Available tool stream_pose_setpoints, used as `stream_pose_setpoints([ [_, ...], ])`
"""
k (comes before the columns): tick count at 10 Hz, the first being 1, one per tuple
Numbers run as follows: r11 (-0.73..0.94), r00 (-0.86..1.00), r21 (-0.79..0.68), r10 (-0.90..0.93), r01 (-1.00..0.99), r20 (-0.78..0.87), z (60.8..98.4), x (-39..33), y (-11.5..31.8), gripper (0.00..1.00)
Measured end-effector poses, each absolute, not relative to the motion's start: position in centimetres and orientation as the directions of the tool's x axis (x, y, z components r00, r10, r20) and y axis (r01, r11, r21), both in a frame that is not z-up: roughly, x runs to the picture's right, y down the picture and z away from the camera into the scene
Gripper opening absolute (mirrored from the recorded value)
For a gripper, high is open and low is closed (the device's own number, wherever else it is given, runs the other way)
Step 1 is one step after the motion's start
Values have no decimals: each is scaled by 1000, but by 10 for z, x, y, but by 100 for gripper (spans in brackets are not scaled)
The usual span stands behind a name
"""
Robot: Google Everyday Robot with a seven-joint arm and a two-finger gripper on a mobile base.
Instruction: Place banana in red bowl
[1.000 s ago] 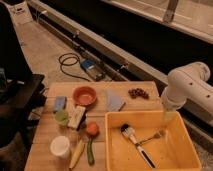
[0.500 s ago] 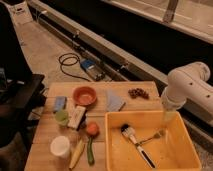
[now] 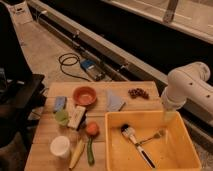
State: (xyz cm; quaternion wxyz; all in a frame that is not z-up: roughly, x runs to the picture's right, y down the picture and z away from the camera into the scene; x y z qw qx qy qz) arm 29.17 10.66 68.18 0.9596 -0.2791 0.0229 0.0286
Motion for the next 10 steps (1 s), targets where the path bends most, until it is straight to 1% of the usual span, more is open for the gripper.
stream_pose_setpoints([
  [2, 850, 998, -524, 28, -53, -55, 679, 290, 105, 65],
  [4, 863, 998, -502, -67, 58, 0, 666, 272, 93, 65],
  [7, 846, 964, -462, -234, 268, 130, 651, 204, 84, 65],
  [9, 808, 908, -417, -355, 417, 222, 643, 156, 92, 65],
  [10, 767, 856, -382, -440, 515, 271, 637, 131, 103, 65],
])
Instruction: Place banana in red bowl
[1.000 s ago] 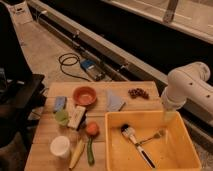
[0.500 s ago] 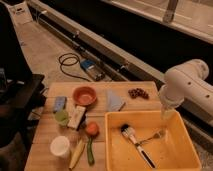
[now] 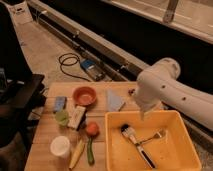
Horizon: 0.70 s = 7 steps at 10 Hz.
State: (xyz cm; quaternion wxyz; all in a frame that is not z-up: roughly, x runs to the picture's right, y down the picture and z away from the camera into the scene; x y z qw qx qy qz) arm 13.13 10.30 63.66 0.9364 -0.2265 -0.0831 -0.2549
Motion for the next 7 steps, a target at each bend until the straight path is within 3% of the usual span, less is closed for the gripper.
stream_pose_setpoints([
  [7, 689, 763, -328, -572, 646, 300, 624, 100, 104, 65],
])
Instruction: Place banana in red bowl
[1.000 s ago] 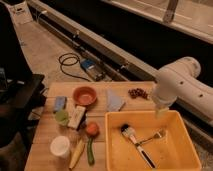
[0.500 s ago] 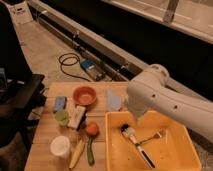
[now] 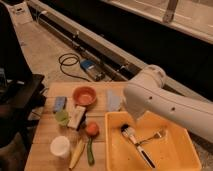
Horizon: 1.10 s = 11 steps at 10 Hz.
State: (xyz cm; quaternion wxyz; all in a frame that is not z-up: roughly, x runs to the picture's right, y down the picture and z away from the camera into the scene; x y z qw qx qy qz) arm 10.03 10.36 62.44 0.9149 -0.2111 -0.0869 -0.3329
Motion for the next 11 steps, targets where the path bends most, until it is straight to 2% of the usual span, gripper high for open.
stream_pose_setpoints([
  [5, 577, 636, -268, -680, 772, 365, 626, 17, 105, 65],
  [11, 514, 521, -179, -666, 839, 534, 617, -61, 155, 65],
])
